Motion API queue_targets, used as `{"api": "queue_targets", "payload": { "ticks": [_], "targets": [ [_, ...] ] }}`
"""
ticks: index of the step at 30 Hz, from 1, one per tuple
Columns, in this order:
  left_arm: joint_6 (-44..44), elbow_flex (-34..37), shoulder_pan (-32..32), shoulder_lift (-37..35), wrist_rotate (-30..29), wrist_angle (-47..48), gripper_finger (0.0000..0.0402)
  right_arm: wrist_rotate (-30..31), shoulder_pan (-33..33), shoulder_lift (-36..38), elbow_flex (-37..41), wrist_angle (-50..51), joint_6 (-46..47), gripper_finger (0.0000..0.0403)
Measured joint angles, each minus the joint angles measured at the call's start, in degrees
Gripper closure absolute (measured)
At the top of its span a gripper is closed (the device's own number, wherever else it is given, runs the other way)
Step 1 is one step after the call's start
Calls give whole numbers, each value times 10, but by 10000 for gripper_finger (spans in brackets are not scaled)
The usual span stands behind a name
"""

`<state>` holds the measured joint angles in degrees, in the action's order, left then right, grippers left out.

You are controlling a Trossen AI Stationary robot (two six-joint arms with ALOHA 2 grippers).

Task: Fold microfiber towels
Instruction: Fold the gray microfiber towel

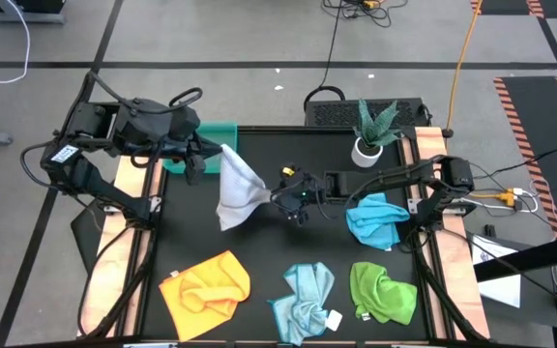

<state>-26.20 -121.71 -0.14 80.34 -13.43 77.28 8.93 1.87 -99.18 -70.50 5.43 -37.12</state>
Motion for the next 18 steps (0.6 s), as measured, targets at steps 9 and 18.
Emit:
{"api": "queue_targets", "payload": {
  "ticks": [9, 18],
  "targets": [
    [-3, 0, 0, 0, 0, -7, 402, 0, 3, 0, 0, 0, 8, 394],
    [-2, 0, 0, 0, -3, -10, 401, 18, -1, 60, -12, 62, 72, 402]
  ]
}}
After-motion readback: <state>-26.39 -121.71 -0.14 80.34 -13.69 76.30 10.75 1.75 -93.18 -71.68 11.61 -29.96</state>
